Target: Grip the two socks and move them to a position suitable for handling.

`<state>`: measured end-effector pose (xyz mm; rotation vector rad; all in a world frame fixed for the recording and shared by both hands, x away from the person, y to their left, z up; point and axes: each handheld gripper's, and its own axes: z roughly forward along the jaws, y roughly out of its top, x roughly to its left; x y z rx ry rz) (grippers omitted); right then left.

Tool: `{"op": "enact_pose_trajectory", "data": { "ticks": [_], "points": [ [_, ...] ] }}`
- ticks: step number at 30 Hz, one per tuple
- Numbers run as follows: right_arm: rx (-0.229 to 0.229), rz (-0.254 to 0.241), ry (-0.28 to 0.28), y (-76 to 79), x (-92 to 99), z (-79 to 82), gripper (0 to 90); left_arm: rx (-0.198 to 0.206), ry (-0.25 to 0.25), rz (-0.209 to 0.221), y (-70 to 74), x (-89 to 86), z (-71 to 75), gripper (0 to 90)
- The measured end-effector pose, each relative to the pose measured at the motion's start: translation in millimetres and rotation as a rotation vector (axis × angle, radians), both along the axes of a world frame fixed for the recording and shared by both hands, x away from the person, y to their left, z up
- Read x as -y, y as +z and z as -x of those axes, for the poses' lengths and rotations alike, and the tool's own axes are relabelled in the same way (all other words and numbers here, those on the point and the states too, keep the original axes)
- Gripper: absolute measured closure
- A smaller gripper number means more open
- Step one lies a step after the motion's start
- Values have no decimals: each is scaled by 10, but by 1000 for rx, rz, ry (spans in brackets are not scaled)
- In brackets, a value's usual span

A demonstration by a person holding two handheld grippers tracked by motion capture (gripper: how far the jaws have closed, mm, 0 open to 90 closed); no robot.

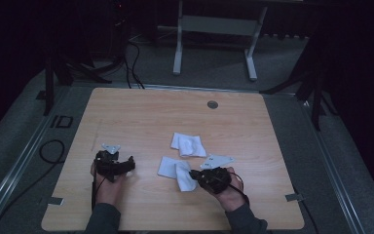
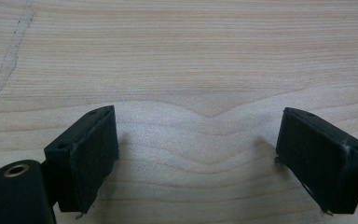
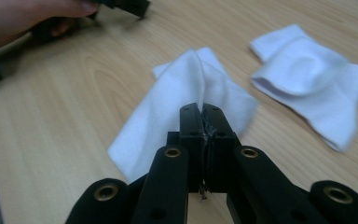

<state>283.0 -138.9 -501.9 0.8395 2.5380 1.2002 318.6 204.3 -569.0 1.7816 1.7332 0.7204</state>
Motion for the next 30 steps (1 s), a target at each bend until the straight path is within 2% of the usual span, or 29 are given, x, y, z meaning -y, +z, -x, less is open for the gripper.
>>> {"op": "enact_pose_trajectory", "data": {
  "ticks": [7,12,26,30],
  "points": [
    [2,-8,-57,26,212,-78,879,1,1,1,0,1,0,127],
    [-12,-5,-126,13,433,-183,879,0,1,1,0,1,0,127],
    [-15,41,-226,-35,714,-263,878,0,0,1,0,0,0,127],
    [1,87,-255,-43,782,-287,874,0,0,1,0,0,0,127]
  ]
}}
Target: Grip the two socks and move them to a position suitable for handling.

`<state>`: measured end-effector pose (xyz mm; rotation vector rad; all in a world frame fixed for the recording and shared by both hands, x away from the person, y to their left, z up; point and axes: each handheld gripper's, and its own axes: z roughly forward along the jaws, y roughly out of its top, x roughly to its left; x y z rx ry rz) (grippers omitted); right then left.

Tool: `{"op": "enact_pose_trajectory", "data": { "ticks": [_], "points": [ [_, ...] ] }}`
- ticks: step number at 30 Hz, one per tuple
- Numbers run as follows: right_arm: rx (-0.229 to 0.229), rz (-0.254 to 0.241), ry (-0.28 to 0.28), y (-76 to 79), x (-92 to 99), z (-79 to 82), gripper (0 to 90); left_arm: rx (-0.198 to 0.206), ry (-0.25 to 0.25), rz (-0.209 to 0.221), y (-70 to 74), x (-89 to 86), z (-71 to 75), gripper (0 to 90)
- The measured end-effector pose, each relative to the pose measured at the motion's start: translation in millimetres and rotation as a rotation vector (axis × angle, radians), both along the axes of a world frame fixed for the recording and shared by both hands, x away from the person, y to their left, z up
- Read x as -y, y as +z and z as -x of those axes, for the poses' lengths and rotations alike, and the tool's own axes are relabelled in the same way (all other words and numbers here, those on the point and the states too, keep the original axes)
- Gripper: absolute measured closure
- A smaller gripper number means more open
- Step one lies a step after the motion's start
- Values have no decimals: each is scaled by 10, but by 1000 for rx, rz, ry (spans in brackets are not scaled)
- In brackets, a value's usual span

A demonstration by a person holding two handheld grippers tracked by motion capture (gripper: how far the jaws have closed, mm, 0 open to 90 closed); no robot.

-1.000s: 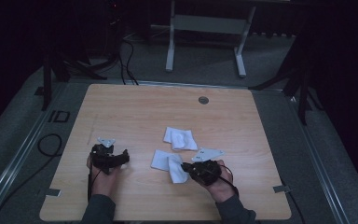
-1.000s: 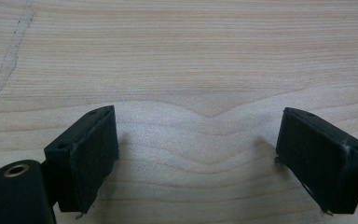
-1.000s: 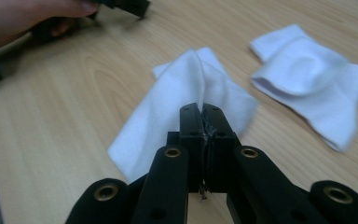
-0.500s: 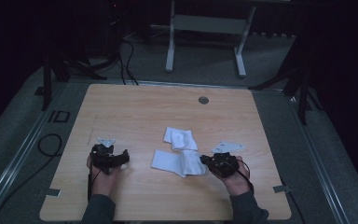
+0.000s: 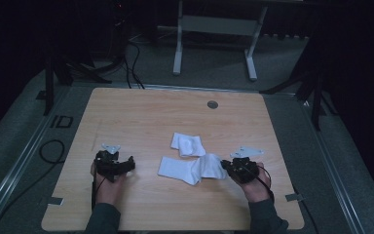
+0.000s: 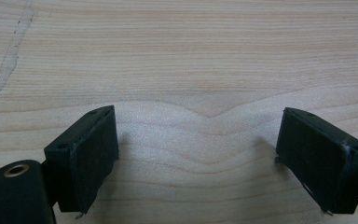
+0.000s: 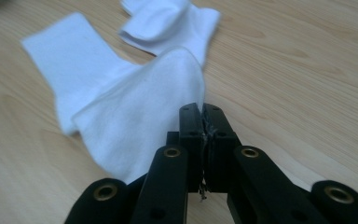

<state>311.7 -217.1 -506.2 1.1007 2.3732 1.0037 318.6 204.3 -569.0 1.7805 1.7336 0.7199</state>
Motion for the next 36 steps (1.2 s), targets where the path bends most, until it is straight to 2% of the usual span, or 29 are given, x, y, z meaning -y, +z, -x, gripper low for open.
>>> {"op": "enact_pose_trajectory", "data": {
  "ticks": [4,7,9,15,17,21,22,26,36],
  "points": [
    [17,57,-36,-6,57,-20,848,0,0,0,0,0,0,127],
    [53,98,-77,4,91,-24,767,0,0,0,0,0,0,127],
    [61,101,-92,10,113,-28,772,0,0,-1,0,0,0,127],
    [14,130,-43,-129,57,-49,865,0,-1,-1,0,-1,0,127],
    [-20,145,-31,-236,48,-74,884,0,0,0,0,0,0,127],
    [-87,147,-22,-409,52,-114,899,0,0,0,0,0,0,127],
    [-87,125,-23,-421,52,-113,899,0,0,0,0,0,0,126],
    [-90,118,-7,-423,-9,-94,899,0,0,0,0,0,0,127],
    [-109,92,112,-429,-278,34,894,2,1,1,-1,1,-1,126]
  ]
}}
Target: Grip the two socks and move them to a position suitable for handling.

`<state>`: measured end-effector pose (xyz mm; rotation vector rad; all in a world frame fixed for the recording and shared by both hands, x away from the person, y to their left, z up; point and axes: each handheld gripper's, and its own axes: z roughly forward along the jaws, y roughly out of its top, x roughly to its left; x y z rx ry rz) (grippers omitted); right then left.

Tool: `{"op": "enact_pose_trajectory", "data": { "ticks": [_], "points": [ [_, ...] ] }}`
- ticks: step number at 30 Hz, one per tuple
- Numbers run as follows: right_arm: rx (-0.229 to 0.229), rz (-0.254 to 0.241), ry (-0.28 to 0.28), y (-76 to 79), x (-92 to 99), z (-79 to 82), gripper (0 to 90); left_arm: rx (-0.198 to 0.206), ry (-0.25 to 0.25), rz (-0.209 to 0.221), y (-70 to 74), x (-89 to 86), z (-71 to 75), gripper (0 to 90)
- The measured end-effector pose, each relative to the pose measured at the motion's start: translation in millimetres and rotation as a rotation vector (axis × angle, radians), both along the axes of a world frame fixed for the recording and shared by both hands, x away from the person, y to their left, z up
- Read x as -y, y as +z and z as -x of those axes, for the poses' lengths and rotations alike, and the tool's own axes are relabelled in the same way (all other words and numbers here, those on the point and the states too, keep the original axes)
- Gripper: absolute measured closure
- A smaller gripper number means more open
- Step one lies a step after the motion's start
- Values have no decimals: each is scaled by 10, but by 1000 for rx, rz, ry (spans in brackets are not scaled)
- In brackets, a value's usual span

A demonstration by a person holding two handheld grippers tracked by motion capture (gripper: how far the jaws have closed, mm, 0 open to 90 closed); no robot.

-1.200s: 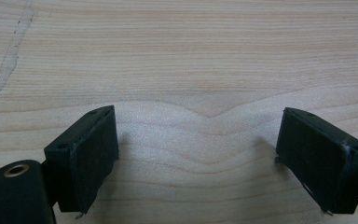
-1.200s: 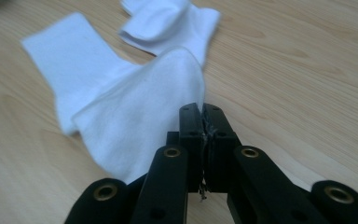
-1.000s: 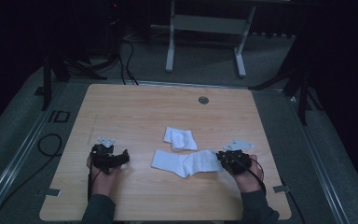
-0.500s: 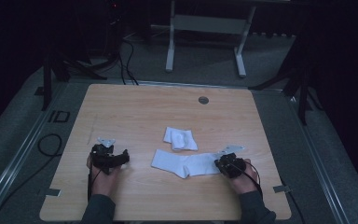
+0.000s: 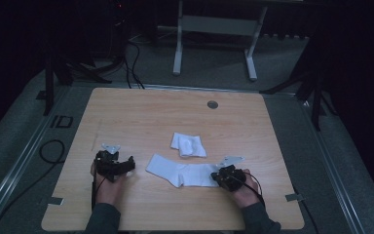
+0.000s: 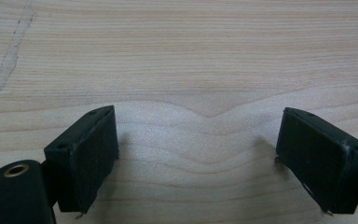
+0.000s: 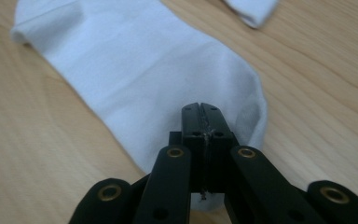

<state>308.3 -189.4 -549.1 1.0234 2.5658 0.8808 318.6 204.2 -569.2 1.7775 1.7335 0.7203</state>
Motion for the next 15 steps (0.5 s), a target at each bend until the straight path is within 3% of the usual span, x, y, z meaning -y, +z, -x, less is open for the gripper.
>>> {"op": "enact_pose_trajectory", "data": {
  "ticks": [4,12,15],
  "points": [
    [-7,3,37,5,-80,35,883,0,0,0,0,0,0,126],
    [-15,14,61,18,-141,41,852,0,-1,-1,0,-1,0,127],
    [-10,-10,64,69,-166,18,833,0,-1,-1,0,-1,-1,126]
  ]
}}
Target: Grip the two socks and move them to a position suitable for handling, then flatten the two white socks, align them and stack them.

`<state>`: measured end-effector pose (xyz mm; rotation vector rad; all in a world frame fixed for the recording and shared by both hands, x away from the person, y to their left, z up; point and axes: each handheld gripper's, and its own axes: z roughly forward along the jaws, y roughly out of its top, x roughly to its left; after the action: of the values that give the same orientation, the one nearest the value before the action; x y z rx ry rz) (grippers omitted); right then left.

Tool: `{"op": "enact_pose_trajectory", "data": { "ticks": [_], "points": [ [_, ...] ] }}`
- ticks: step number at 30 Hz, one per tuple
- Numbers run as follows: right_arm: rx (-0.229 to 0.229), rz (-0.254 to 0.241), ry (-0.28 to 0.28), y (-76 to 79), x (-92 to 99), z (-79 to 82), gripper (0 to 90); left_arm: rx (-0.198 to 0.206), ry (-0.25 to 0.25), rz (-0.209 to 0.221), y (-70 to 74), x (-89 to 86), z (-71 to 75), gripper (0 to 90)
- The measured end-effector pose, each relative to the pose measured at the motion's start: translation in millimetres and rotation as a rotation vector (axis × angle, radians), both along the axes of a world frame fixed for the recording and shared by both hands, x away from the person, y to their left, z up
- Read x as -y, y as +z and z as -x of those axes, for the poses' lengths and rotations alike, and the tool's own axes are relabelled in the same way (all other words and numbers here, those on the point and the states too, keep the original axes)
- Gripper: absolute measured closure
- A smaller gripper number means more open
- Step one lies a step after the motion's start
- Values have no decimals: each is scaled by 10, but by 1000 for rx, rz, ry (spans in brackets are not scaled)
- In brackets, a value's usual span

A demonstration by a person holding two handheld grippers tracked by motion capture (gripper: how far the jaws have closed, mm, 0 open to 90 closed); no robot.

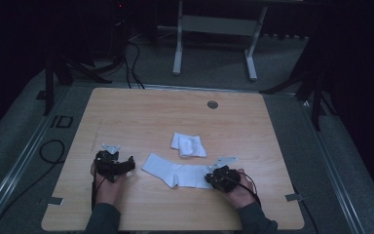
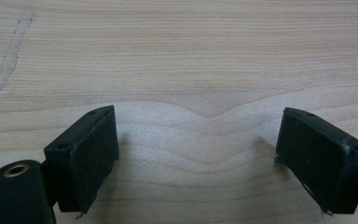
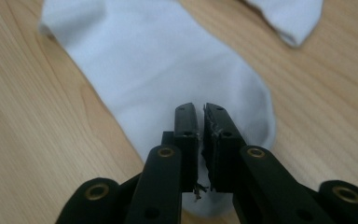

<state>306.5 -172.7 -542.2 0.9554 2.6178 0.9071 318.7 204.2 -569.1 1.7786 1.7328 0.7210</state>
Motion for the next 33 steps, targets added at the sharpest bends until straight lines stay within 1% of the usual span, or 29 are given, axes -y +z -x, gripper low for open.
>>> {"op": "enact_pose_trajectory", "data": {
  "ticks": [2,3,4,6,7,8,12,14,15,17,18,27,29,33],
  "points": [
    [15,-21,-5,60,-12,-25,828,0,-1,0,0,1,-1,127],
    [15,-21,-5,60,-12,-25,828,0,-1,0,0,1,-1,127],
    [29,-44,-8,142,-28,-71,818,0,-2,0,0,1,-2,127],
    [44,-49,-18,198,-49,-115,807,0,-2,0,0,1,-2,127],
    [44,-49,-18,198,-49,-115,807,0,-2,0,0,1,-2,127],
    [63,-53,-31,250,-80,-186,792,0,-2,0,0,1,-2,127],
    [88,-54,-50,303,-136,-305,767,-1,-6,-1,1,2,-1,127],
    [96,-66,-73,318,-154,-382,755,0,-6,0,0,3,-1,127],
    [96,-66,-73,318,-154,-382,755,0,-6,0,0,3,-1,127],
    [100,-83,-95,340,-180,-487,740,0,-6,0,0,4,-1,126],
    [99,-84,-98,345,-192,-518,735,0,-6,0,0,4,-1,127],
    [85,-70,-113,350,-286,-737,688,2,-4,3,-1,5,-1,127],
    [77,-79,-111,356,-303,-774,653,0,-6,1,0,4,0,127],
    [58,-107,-130,365,-343,-876,621,0,-7,1,0,3,0,127]
  ]
}}
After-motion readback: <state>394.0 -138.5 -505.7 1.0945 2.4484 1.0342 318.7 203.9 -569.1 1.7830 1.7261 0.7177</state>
